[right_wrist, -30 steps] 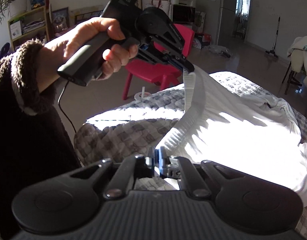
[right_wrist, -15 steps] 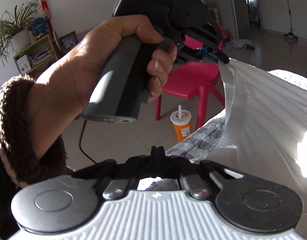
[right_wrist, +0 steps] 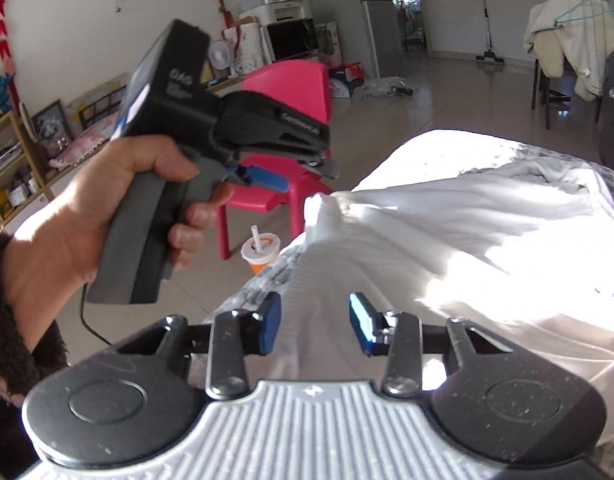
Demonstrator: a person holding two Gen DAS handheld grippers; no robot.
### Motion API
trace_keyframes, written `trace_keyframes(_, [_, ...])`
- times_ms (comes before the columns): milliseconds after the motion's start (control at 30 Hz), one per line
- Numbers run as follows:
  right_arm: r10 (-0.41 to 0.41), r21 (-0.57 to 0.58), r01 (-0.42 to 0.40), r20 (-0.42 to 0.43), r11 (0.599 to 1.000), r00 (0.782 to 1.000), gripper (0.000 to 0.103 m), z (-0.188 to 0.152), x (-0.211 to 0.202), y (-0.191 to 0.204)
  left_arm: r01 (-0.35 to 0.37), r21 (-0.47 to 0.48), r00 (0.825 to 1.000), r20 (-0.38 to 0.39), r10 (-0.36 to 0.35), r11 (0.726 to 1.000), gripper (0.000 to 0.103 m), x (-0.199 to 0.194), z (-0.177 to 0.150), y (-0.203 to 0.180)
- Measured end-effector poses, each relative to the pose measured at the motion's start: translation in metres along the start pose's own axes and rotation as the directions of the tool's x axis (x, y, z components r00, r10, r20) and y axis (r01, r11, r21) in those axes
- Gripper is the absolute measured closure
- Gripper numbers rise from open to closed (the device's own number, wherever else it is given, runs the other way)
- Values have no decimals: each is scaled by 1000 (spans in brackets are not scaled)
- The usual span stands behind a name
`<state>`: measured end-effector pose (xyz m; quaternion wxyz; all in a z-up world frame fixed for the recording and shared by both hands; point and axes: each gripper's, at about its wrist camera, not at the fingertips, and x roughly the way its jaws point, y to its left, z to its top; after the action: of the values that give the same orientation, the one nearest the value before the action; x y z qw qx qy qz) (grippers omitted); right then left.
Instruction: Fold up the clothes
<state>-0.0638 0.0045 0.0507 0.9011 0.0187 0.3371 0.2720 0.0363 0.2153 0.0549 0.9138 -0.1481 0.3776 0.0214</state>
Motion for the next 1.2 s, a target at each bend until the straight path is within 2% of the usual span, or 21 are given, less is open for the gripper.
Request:
trace_keyframes(67, [-99,65,97,21,993,995,55,5,-12,-32,22,56,1000,2,-22,998,41,-8,-8,-12])
trace_keyframes(133, [-191,126,185,39,975,981,55,11,-24,-62,57,126,998,-2,-57,990,41,-16,-18,-26])
trace_keyframes(200, [-285,178,272,51,946,957,55,12,-39,-97,88,186,996,-10,-88,979,41,-22,-28,-40])
trace_keyframes(300, [-414,256,391,37,884,910,55,6,-62,-144,150,284,989,-45,-144,947,41,-29,-46,-63])
trace_keyframes(500, [-576,347,551,-38,759,817,55,-17,-91,-212,295,387,955,-144,-258,874,41,-34,-76,-104])
trace_keyframes(600, [-607,368,589,-77,720,791,55,-32,-102,-231,355,431,935,-185,-304,830,41,-36,-89,-125])
trace_keyframes(733, [-619,375,617,-131,692,775,55,-47,-103,-253,430,504,903,-254,-347,749,41,-36,-109,-153])
trace_keyframes(833, [-608,374,624,-176,686,774,55,-56,-97,-265,476,565,880,-315,-356,674,41,-34,-127,-171])
trace_keyframes(900, [-600,385,615,-174,688,781,55,-61,-94,-272,486,598,874,-342,-346,637,43,-31,-139,-179])
trace_keyframes(933, [-598,391,610,-170,689,784,60,-63,-93,-274,481,605,876,-346,-334,634,46,-30,-143,-181])
trace_keyframes(1000, [-589,412,594,-154,691,793,83,-63,-94,-276,462,620,887,-347,-306,634,57,-26,-149,-183])
trace_keyframes(1033, [-585,424,585,-145,692,798,94,-63,-94,-277,448,632,894,-334,-299,633,67,-26,-150,-183])
trace_keyframes(1100, [-590,441,582,-137,683,796,99,-61,-95,-279,428,645,904,-314,-291,633,83,-27,-151,-181])
trace_keyframes(1133, [-592,449,580,-130,679,795,100,-59,-96,-280,431,637,902,-311,-298,639,97,-28,-148,-179])
trace_keyframes(1200, [-612,473,573,-87,669,786,100,-54,-105,-278,425,627,905,-297,-304,653,99,-31,-142,-174])
